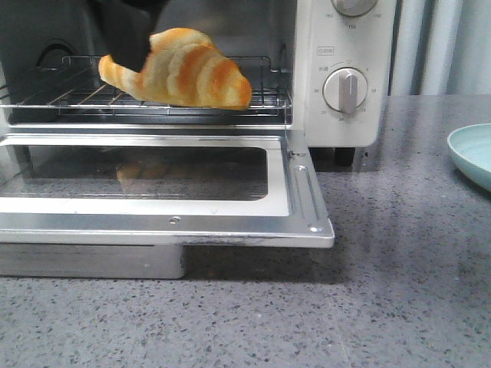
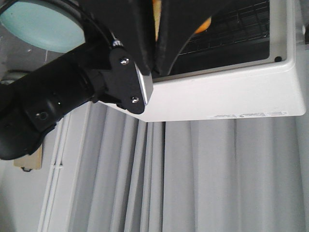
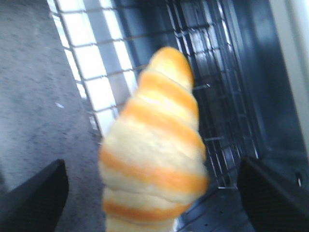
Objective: Put bread in oven
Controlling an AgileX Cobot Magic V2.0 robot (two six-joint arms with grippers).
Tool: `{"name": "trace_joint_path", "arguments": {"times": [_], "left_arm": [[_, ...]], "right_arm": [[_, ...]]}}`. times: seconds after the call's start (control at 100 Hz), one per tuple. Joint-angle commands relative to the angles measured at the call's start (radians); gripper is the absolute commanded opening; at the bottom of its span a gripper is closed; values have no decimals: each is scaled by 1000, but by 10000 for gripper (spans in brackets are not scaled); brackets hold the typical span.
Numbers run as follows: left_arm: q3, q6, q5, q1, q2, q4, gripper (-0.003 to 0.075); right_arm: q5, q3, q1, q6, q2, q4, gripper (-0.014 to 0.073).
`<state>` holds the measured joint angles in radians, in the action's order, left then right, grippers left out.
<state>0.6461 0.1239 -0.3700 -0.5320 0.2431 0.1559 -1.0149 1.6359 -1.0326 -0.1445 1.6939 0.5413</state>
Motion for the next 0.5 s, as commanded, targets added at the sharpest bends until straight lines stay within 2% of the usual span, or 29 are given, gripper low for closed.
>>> {"name": "trace_joint_path", "arguments": {"times": [0.0, 0.14, 0.36, 0.49], "left_arm": [[32, 1, 41, 23, 4, -20, -22], [32, -4, 18, 104, -39, -47, -22], [23, -4, -32, 301, -114, -47, -22], [-28, -4, 13, 410, -163, -47, -22]], "right_arm": [[17, 32, -24, 6, -64, 45, 645], [-15, 32, -58, 6, -82, 43, 645], [-33, 32, -65, 40, -109, 32, 644], [-65, 32, -65, 40, -114, 30, 644]]}}
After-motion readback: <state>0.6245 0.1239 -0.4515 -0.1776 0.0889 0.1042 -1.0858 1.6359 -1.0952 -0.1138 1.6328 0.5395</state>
